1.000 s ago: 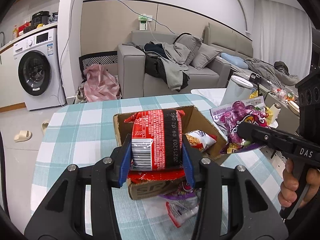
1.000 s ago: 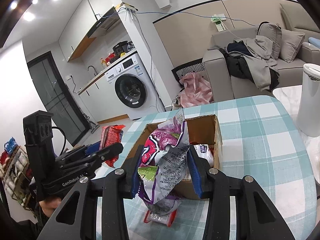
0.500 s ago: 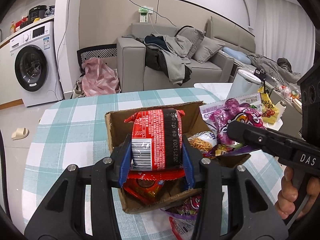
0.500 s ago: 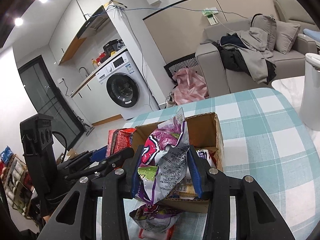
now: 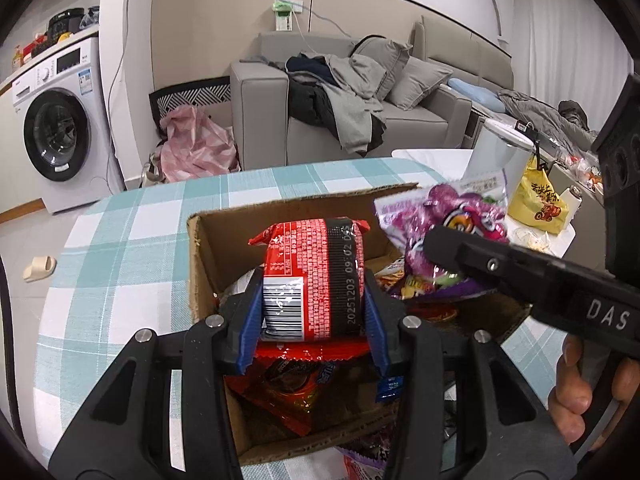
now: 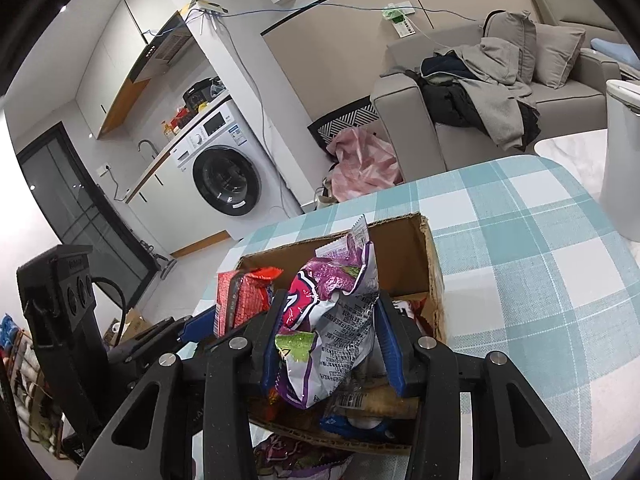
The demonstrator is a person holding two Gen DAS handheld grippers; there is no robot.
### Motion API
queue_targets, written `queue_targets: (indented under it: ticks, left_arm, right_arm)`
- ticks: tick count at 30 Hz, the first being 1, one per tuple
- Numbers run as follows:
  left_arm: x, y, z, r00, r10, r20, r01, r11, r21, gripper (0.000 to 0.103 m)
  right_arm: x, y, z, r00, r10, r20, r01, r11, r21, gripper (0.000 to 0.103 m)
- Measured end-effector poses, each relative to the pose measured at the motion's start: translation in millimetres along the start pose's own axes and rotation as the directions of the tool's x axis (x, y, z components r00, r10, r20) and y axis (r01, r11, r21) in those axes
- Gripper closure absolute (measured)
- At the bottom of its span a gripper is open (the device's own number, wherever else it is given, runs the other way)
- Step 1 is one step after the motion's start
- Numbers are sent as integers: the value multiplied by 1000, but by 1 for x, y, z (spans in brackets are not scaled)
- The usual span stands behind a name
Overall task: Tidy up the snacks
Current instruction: 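Lift both held packs over the box and lower them inside, then open both tools to release the packs and withdraw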
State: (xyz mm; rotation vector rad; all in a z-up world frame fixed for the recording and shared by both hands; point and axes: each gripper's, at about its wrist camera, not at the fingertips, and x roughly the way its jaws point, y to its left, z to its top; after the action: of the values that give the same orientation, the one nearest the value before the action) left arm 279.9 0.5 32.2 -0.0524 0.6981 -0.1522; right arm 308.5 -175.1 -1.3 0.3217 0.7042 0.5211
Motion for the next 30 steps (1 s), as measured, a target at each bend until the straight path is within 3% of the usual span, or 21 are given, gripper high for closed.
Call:
queue_targets:
  ticks: [7,20,23,26,27,30]
  left_arm:
    - [18,5,-4,1000,14,-23,-14,1000,-2,61]
    - [18,15,-4,999,7,-32,-8,999,-37,61]
    - [12,18,-3,1000,-5,-29,3,998,-56,61]
    - [1,17,-4,1000,-3,-24,2,999,-52,54]
    - [-3,16,-4,1000,-3,-20,2,999,-52,47]
    - [-22,13,-7,1000,-4,-2,3,999,-51,30]
  right_arm:
    - [12,-5,5,999,-37,-9,37,999,12,61]
    - [23,4,8,998,-21,-54,22,1000,5,59]
    - [13,5,8,999,-3,-41,2,1000,-9,49]
    - [1,6,8,999,-25,-32,24,999,-40,48]
    - [-3,6,7,999,-29,-29,28,999,-47,47]
    - [-19,5,4,1000,-23,-22,22,998,-57,29]
